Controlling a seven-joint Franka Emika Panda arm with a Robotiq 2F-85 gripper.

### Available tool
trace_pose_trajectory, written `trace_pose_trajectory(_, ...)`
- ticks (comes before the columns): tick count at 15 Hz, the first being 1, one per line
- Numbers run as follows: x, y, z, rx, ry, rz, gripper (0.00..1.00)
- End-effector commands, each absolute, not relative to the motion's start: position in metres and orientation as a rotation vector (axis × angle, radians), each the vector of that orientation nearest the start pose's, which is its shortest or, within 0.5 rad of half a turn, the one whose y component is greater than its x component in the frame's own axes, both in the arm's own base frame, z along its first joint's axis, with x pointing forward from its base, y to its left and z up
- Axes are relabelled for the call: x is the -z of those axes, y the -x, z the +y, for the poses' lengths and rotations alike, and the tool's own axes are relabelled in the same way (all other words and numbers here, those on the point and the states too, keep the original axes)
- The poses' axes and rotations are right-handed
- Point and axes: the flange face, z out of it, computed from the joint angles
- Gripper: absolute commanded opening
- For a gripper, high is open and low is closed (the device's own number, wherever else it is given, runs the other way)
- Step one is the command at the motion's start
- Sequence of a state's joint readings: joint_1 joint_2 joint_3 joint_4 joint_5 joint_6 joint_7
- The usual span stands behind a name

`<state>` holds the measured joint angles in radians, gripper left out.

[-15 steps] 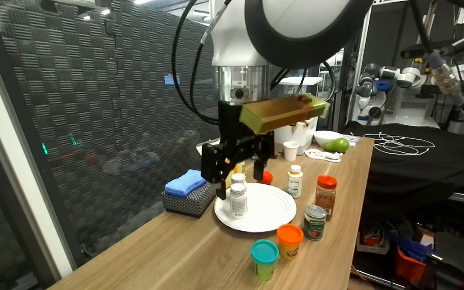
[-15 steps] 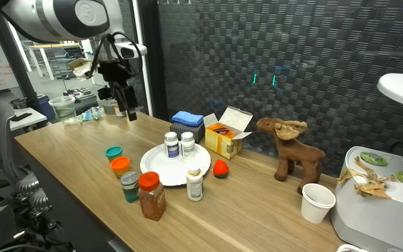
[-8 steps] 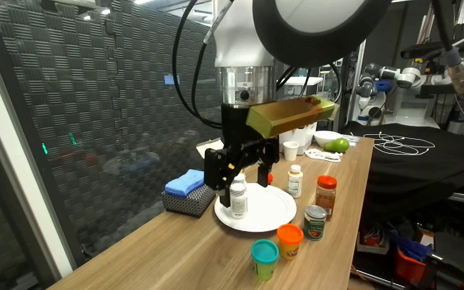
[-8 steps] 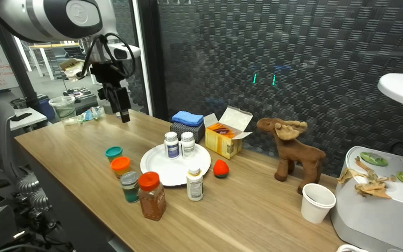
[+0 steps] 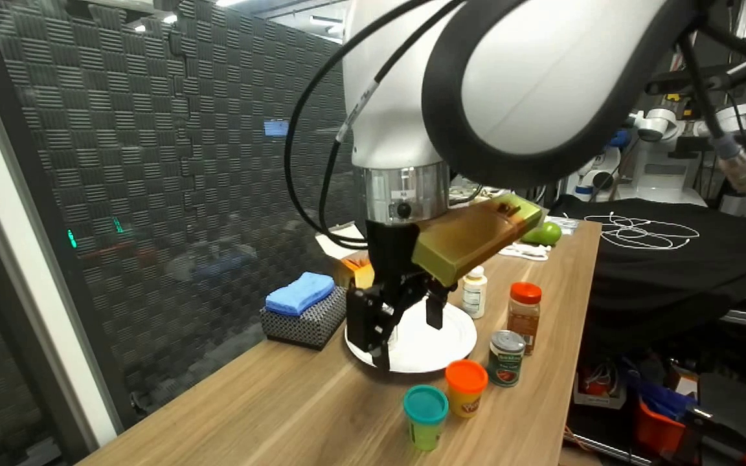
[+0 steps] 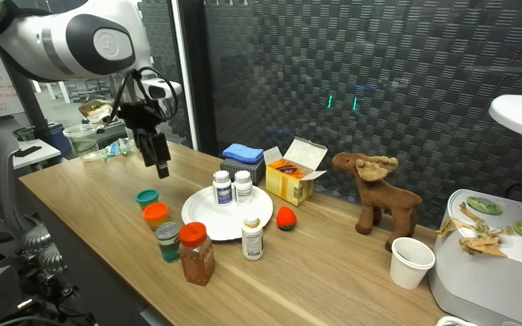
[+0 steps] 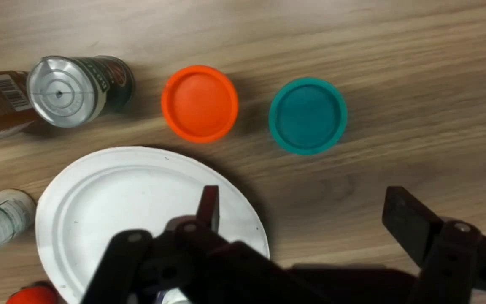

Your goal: Put the bottles and orange plushie that are around the white plate on the white plate

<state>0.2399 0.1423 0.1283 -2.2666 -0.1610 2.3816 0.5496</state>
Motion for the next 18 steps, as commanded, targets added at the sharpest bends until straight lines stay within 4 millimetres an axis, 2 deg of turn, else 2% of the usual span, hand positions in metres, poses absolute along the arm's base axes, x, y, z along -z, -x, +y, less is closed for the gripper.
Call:
trace_pose_trajectory(1, -0.270, -0.486, 0.200, 0.029, 3.253, 0.030, 1.00)
trace_pose_trajectory(4, -0.254, -0.483, 0.208, 0.009, 3.259, -0.031, 1.00)
trace_pose_trajectory(11, -0.241, -0.482, 0.212, -0.051, 3.254, -0.080, 1.00)
trace_pose_trajectory(12, -0.240, -0.482, 0.212, -0.056, 3.251, -0.086, 0.75)
trace_pose_trajectory(13, -0.239, -0.482, 0.212, -0.057, 3.251, -0.089, 0.75)
trace_pose_trajectory(14, -0.239, -0.481, 0.212, -0.057, 3.249, -0.092, 0.68)
trace_pose_trajectory(18, -0.241, -0.482, 0.211, -0.048, 3.246, -0.092, 0.35)
